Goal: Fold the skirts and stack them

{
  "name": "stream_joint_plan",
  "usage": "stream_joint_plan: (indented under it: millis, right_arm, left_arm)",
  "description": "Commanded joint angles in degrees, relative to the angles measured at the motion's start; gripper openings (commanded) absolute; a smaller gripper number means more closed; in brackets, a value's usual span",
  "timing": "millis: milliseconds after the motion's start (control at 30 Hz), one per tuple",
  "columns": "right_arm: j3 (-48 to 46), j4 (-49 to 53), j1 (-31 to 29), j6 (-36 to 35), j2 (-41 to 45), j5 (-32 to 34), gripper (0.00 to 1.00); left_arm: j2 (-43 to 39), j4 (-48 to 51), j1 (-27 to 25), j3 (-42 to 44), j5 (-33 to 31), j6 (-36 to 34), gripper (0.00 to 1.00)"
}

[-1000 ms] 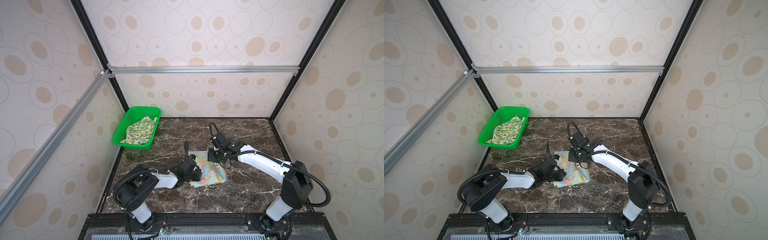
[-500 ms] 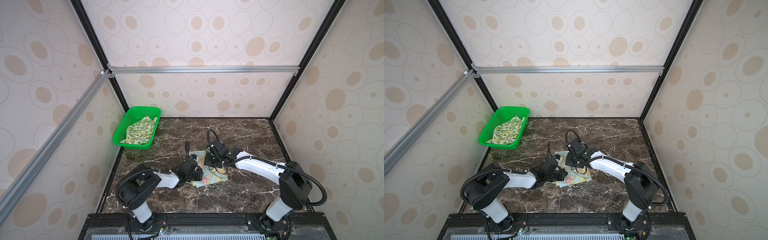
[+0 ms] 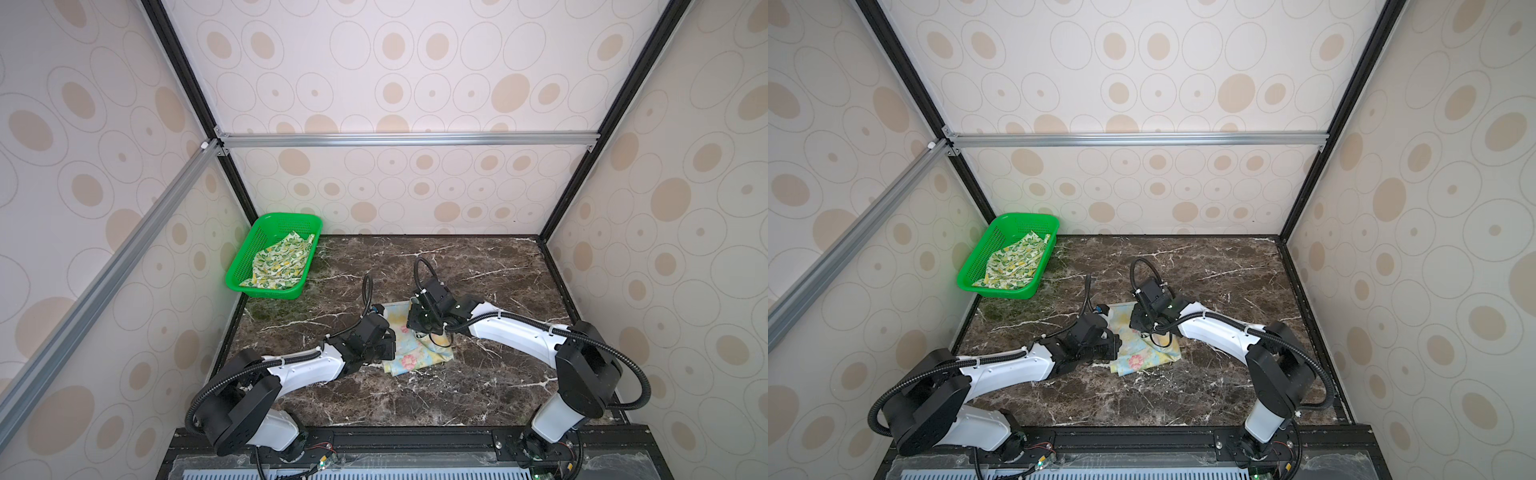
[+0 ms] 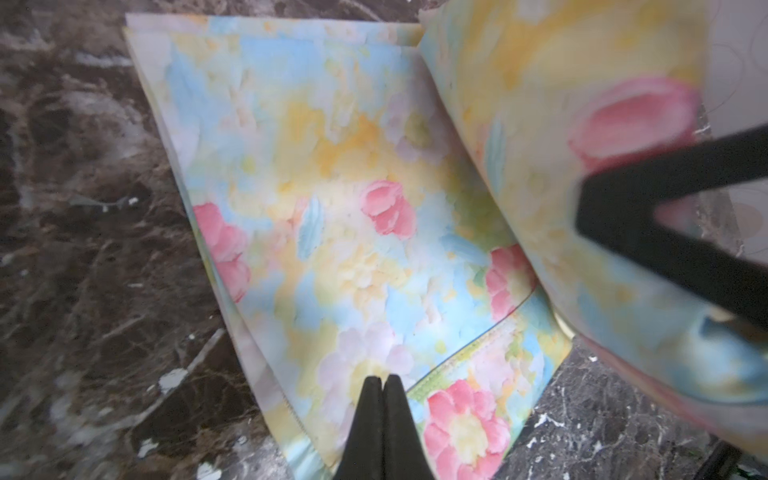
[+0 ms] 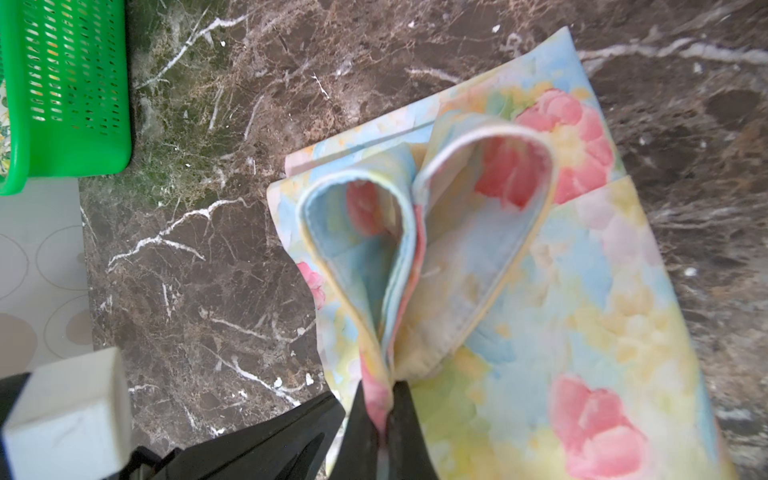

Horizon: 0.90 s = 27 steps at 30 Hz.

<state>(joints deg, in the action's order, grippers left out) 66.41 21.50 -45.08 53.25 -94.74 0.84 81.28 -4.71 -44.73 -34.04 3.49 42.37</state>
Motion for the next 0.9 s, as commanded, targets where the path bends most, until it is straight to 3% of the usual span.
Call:
stream_joint_plan:
  millis: [0,500,867]
  right_arm:
    - [1.42,0.52,-0.6,0.1,-0.67,1.33,0.0]
    - [3.91,-0.27,-2.91,2.69,-1.91,0.23,0.0]
    - [2.93,-4.33,-4.98,4.96,-6.41,-1.11,0.0]
  left_arm:
    - [0.26,-0.43,-0.07,1.91,-0.55,-0.19,0.0]
    - [5.81,-10.66,-0.13,6.77,3.36,3.02,0.0]
    - [6.19,-11.02,-0.18,7.58,3.18,3.59,0.0]
